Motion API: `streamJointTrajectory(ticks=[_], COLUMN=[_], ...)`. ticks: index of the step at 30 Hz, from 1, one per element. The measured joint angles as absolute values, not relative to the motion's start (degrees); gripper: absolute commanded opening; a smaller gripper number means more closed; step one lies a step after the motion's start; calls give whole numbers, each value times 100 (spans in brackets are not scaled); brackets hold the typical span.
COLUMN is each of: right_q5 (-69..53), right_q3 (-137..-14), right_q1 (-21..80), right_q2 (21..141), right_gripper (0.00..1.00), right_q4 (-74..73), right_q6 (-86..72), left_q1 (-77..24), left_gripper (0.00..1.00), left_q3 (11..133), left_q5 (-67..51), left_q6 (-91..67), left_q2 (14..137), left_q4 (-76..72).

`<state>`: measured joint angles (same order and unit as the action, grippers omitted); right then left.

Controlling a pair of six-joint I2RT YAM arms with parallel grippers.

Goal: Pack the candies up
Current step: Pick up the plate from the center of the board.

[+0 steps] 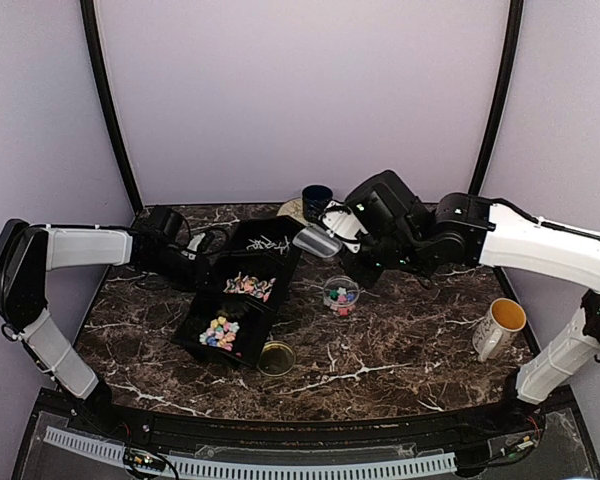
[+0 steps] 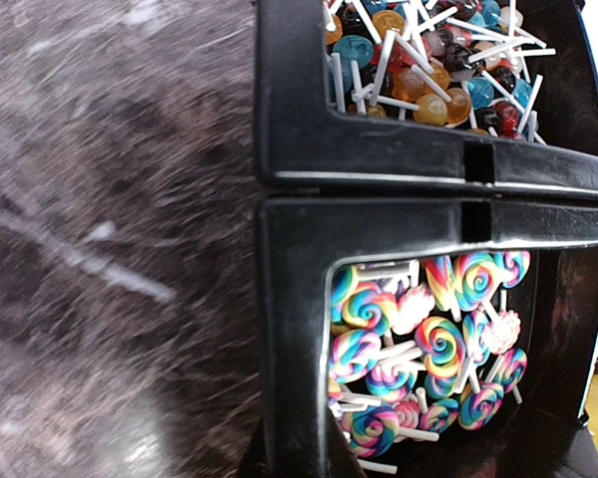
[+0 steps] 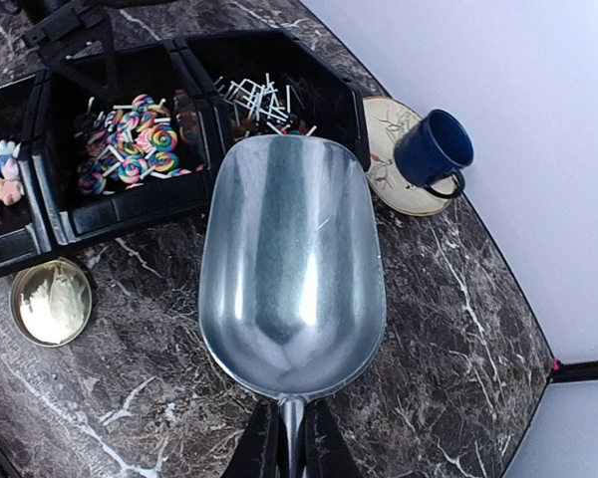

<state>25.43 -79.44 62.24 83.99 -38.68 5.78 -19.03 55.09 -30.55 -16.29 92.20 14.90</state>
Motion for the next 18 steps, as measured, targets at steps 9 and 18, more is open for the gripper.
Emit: streamJointTrajectory(ticks=[9,18], right_q5=[2491,2359], right_q3=[-9286,-10370], right_q1=[6569,6866], right_q2=[9727,10936], right_gripper=[0,0], right_q4=[-4858,-5527], right_q6=[904,1127], left_q1=[-1896,-1898], left_gripper=[0,0], left_q3=[5527,5629], left_q5=[-2154,-1544], left_q6=[-1173,-858], left_q2=[9179,9157], left_q4=[2152,2370])
